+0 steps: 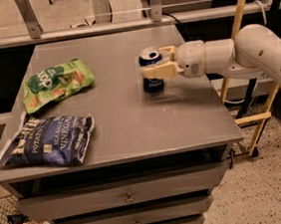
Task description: Place pepsi can upright
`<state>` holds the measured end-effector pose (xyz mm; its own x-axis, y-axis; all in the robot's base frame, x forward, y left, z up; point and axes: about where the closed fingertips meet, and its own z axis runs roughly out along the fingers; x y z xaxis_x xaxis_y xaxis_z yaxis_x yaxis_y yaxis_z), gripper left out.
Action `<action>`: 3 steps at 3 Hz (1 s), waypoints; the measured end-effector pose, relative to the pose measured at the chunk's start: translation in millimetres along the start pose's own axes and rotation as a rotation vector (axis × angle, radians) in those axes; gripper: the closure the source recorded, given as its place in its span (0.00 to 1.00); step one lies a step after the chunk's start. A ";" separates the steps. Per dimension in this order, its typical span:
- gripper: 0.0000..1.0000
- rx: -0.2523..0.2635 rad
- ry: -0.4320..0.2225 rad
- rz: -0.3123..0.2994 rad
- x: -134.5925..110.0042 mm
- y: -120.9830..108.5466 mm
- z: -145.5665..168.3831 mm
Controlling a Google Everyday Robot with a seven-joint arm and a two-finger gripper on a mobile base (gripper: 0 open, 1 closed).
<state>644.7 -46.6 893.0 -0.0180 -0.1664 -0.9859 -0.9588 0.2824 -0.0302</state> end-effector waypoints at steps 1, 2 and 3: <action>0.51 -0.004 0.000 0.000 -0.4 1.0 2.2; 0.28 -0.009 -0.001 -0.001 -0.9 2.1 4.9; 0.04 -0.006 0.002 -0.012 -4.8 2.7 4.4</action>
Offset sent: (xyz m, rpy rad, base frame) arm -0.0003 0.0023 0.0000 0.0004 0.0003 0.0038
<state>643.5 -40.9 896.9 -0.0069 -0.1712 -0.9852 -0.9607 0.2745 -0.0410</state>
